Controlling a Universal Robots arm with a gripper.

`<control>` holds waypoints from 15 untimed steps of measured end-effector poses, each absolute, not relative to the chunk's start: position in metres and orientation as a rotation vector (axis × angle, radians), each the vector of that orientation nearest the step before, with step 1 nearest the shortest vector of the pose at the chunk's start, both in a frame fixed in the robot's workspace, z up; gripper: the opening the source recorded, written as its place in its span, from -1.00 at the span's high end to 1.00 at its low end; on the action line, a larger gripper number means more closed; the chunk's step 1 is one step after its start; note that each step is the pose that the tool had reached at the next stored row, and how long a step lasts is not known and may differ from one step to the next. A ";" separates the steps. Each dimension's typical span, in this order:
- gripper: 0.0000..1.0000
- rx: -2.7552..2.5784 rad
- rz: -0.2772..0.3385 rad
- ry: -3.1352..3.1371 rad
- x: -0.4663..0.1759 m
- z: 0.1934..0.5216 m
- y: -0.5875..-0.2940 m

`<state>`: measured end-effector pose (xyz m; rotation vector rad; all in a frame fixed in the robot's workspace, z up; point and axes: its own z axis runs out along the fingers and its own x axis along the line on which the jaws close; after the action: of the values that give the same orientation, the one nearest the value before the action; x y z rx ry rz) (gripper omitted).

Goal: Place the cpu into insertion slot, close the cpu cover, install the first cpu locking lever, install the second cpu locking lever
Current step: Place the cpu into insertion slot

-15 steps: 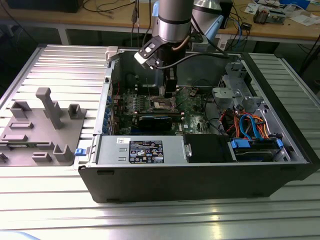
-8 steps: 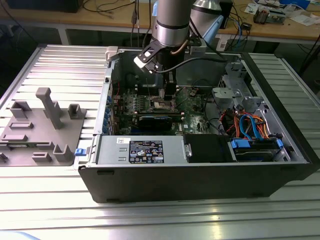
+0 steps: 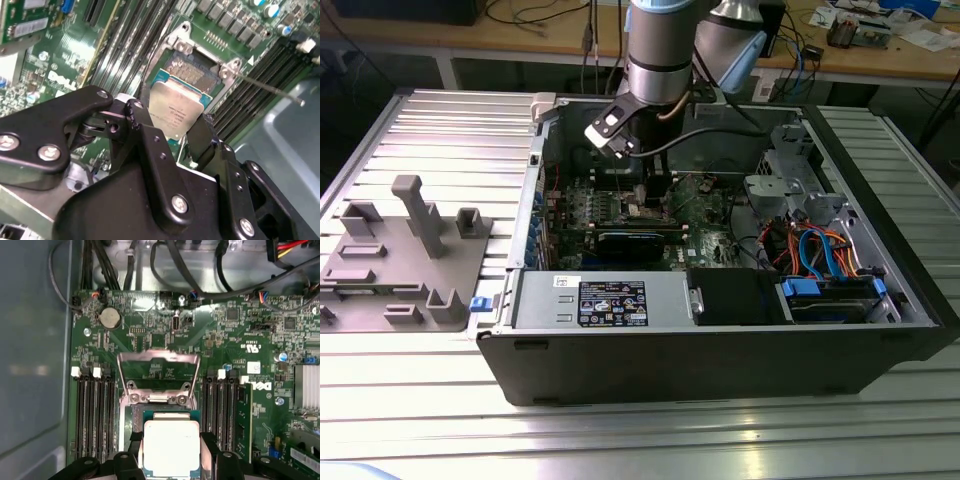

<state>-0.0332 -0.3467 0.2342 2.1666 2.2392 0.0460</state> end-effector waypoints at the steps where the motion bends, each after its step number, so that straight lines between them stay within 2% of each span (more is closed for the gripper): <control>1: -0.08 2.167 0.046 2.239 -0.035 0.233 -0.347; 15: -0.08 2.178 0.047 2.227 -0.036 0.215 -0.341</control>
<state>-0.0360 -0.3410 0.2149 2.1783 2.2270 0.0466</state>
